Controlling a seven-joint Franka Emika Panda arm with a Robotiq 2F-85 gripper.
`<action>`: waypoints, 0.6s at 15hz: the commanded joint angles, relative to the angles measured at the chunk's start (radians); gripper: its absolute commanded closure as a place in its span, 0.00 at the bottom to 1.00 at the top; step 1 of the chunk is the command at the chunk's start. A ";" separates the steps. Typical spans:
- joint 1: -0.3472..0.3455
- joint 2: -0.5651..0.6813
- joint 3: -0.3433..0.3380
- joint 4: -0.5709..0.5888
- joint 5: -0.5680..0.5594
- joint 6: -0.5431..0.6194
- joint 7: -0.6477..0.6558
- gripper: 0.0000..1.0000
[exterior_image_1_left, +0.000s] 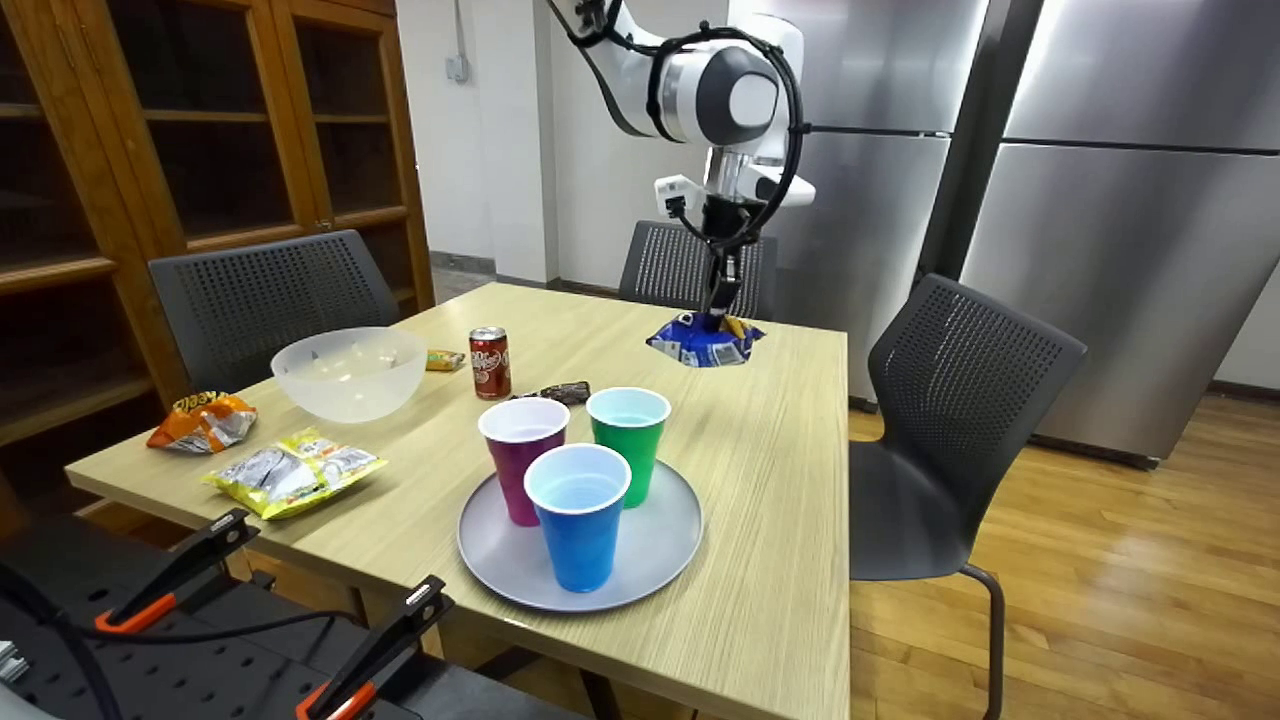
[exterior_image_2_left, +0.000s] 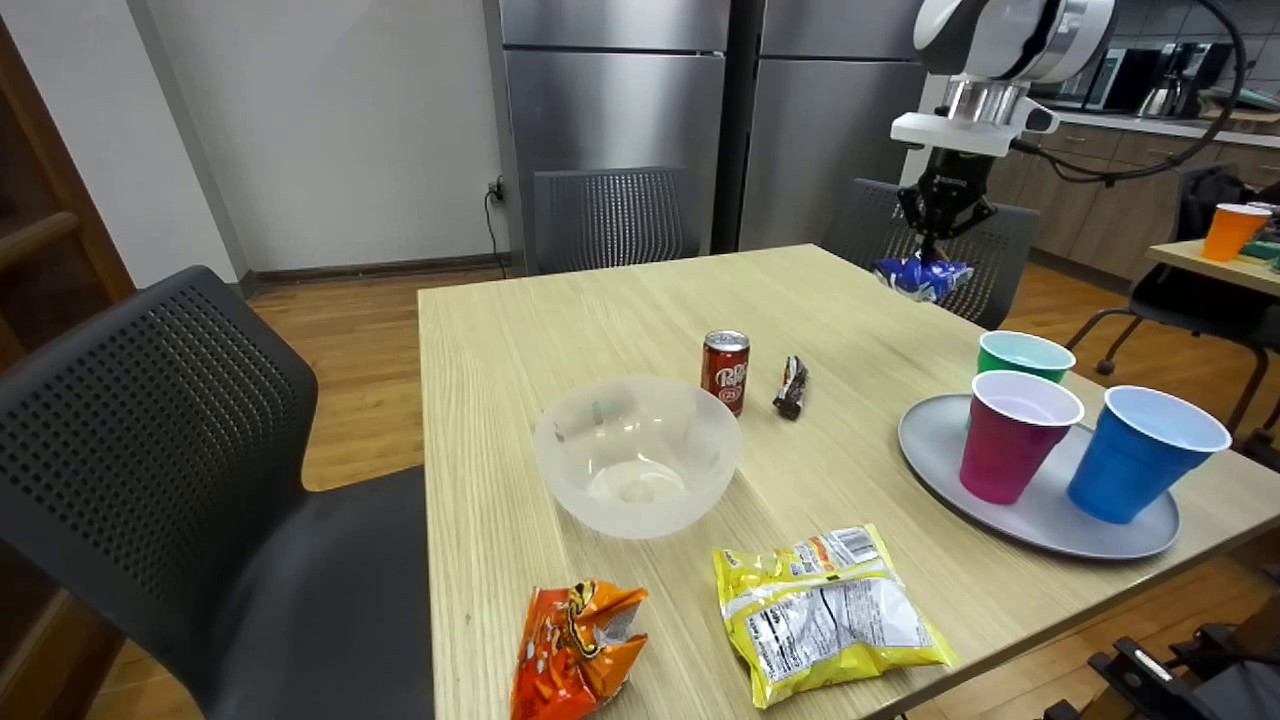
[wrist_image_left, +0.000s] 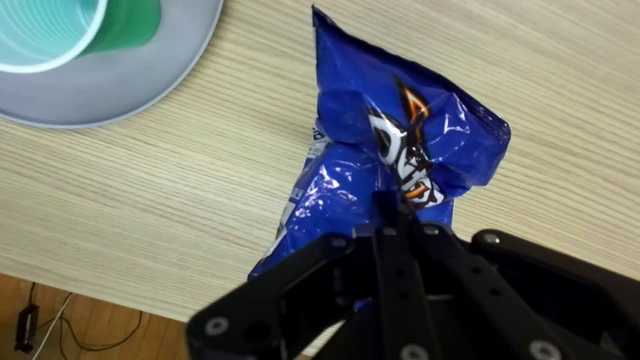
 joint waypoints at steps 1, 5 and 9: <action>0.036 -0.127 0.021 -0.134 -0.007 0.062 0.005 1.00; 0.097 -0.221 0.035 -0.237 -0.022 0.124 0.010 1.00; 0.168 -0.318 0.056 -0.357 -0.041 0.191 0.018 1.00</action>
